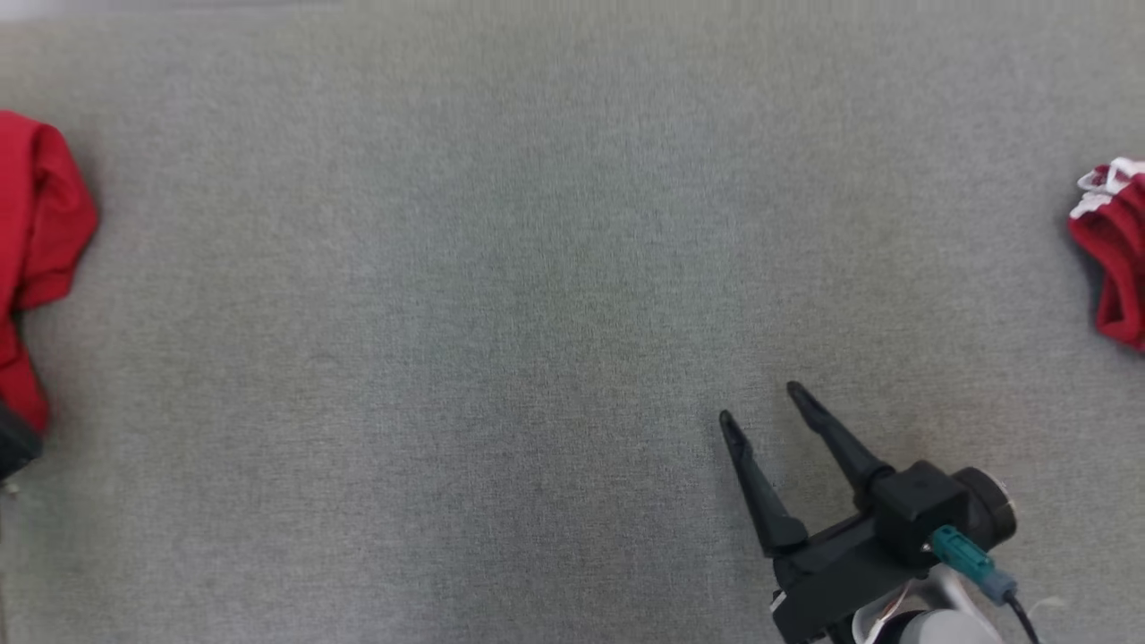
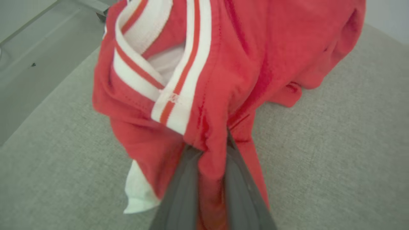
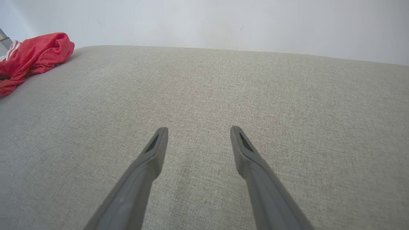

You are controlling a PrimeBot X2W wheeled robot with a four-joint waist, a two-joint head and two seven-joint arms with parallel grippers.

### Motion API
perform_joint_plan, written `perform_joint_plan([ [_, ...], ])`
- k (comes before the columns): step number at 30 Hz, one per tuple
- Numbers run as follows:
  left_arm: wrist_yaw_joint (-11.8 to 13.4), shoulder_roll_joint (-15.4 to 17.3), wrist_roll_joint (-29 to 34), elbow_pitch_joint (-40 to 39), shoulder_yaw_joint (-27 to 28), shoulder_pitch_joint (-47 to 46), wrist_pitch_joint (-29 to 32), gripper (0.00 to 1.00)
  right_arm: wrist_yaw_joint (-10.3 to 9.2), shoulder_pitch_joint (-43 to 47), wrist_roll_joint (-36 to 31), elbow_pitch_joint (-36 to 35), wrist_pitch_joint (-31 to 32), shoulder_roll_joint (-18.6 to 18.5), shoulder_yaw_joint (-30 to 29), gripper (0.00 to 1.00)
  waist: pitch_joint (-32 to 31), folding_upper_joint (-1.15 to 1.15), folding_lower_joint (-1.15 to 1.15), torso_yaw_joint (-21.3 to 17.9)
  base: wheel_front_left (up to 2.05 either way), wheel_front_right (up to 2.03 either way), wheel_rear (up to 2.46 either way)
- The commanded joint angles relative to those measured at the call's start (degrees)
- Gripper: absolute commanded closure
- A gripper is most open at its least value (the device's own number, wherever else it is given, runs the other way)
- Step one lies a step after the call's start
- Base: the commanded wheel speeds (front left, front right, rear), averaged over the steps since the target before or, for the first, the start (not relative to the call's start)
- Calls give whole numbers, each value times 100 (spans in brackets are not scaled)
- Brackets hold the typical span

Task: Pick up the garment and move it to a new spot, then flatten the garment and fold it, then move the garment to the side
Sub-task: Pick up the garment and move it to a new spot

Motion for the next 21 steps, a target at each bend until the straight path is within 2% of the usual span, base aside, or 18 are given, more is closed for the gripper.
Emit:
perform_joint_plan([
  [1, -63, 155, 38, -112, -8, 40, -17, 100, -16, -25, 59, 90, -68, 51, 36, 0, -370, -1, 0, 1, 0, 0, 0],
  [7, -354, 460, 39, -741, -156, -97, 67, 100, -16, -32, 191, 516, -304, 233, 120, 0, -992, -1, 0, -104, 0, 0, 0],
  [10, -479, 497, -46, -1181, -287, -174, 222, 100, -16, 26, 244, 745, -423, 311, 126, 0, -1325, -1, 0, -182, 0, 0, 0],
  [17, -605, 362, -488, -2491, -652, -234, 798, 100, -16, 168, 354, 1190, -676, 500, 30, 0, -1908, -1, 0, -484, 0, 0, 0],
  [21, -625, 112, -735, -3208, -878, -250, 1106, 100, -16, 240, 394, 1363, -779, 546, -19, 0, -2070, -1, 0, -703, 0, 0, 0],
])
